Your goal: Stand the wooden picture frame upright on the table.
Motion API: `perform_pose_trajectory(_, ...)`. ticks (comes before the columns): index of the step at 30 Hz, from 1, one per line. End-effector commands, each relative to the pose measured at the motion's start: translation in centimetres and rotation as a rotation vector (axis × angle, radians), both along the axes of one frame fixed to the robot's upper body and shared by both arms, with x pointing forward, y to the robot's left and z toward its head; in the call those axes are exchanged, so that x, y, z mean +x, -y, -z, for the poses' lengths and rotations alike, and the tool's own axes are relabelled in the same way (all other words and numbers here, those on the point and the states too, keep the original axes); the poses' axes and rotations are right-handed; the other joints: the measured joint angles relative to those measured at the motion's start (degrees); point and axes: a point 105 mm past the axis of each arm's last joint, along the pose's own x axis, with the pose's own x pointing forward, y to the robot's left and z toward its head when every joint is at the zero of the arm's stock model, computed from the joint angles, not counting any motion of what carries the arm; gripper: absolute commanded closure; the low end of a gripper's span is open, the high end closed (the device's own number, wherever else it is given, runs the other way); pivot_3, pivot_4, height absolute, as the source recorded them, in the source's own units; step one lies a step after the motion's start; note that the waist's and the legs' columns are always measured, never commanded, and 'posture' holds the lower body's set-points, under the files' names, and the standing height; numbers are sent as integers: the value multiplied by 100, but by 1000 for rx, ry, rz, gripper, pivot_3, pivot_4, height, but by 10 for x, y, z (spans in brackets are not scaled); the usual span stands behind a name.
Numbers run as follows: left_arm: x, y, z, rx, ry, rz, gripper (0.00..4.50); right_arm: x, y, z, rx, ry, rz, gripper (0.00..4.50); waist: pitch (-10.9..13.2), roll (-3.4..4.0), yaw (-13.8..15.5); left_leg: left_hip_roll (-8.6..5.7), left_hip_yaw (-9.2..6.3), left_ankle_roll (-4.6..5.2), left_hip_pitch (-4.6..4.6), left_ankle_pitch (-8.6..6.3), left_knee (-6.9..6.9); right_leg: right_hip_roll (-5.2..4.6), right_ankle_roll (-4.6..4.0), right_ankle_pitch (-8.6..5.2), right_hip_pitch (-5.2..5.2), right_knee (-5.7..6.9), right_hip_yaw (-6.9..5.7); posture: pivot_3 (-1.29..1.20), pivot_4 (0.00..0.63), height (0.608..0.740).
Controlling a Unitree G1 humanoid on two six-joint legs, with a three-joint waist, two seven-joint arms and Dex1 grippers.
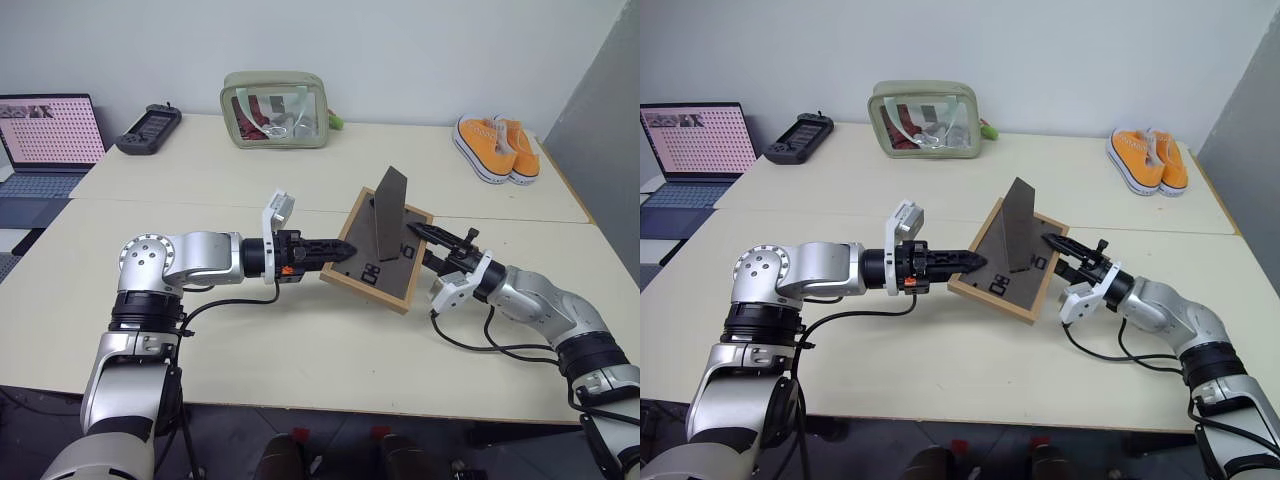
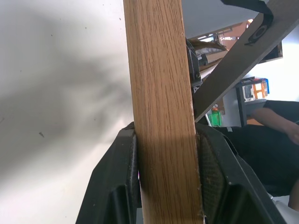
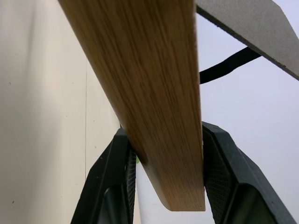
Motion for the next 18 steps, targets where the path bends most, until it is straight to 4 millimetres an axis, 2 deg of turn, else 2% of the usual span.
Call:
perform_pose_trajectory(1, -5, 3, -11, -3, 56, 23, 1970, 0, 0, -16, 41, 46, -9, 2921, 0, 0, 0, 0, 0, 0, 0, 0, 0, 0, 0, 0, 1, 0, 0, 0, 150, 740)
perform_pose_trajectory(7, -6, 1, -12, 6, 78, 16, 909, 1, -1, -17, 39, 46, -10, 2921, 0, 0, 0, 0, 0, 0, 0, 0, 1, 0, 0, 0, 1, 0, 0, 0, 150, 740)
perform_pose_trajectory(11, -3, -9, -21, 10, 149, -59, 909, 3, -4, -18, 42, 41, -22, 2921, 0, 0, 0, 0, -1, 0, 0, 0, 1, 0, 0, 0, 1, 0, 0, 0, 150, 740)
perform_pose_trajectory(12, -1, -13, -25, 27, 201, -96, 909, 4, -4, -19, 44, 37, -27, 2921, 0, 0, 0, 0, -1, 0, 0, 0, 1, 0, 0, 0, 1, 1, 0, 0, 150, 740)
perform_pose_trajectory(15, 4, -28, -43, 137, 499, -241, 909, 7, -9, -18, 45, 2, -52, 2921, 1, 0, -19, 1, 0, 0, 0, 0, 1, 0, 0, 0, 1, 1, 0, 0, 150, 740)
perform_pose_trajectory(18, -2, -43, -47, 282, 769, -332, 909, 12, -17, -17, 73, -57, -83, 2921, 0, 1, -50, 5, 4, -2, 0, 1, -7, 2, -1, 1, 2, -7, 2, 0, 150, 740)
